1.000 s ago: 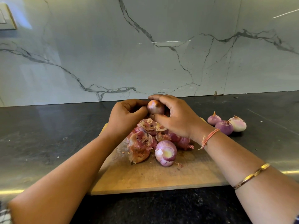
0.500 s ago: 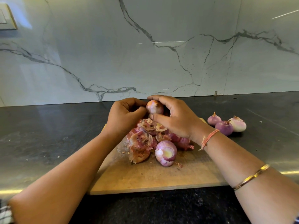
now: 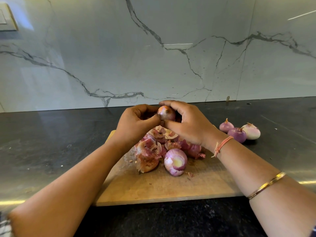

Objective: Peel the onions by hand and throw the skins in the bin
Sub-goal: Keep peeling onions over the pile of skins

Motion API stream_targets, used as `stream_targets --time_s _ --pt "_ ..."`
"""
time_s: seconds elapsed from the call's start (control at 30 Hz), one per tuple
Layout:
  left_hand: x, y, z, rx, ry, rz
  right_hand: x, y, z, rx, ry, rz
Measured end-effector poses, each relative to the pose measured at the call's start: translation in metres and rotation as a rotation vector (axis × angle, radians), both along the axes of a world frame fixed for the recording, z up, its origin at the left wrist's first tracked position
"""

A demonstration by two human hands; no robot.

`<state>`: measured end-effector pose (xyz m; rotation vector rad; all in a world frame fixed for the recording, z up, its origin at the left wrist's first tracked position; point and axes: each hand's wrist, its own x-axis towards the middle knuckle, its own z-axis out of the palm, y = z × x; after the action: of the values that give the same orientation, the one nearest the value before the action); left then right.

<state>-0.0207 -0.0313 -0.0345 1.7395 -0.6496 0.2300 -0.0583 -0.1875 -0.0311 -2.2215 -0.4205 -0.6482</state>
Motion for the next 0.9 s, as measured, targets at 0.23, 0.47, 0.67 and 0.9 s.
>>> stream_targets --time_s 0.23,0.47,0.67,0.9 --pt "-0.0015 0.0008 0.0011 0.03 -0.064 0.054 -0.0029 0.0011 0.0016 0.035 0.023 0.022" --pt "-0.001 -0.0015 -0.0011 0.005 -0.072 0.115 -0.0021 0.0012 0.0001 0.048 -0.008 0.026" --pt "-0.001 -0.0025 -0.0015 -0.081 -0.048 0.093 0.0022 0.0 -0.0028 -0.008 -0.078 -0.033" --pt "0.0017 -0.0061 -0.0051 0.0 -0.079 0.043 0.0033 -0.0012 -0.0021 -0.007 -0.099 -0.072"
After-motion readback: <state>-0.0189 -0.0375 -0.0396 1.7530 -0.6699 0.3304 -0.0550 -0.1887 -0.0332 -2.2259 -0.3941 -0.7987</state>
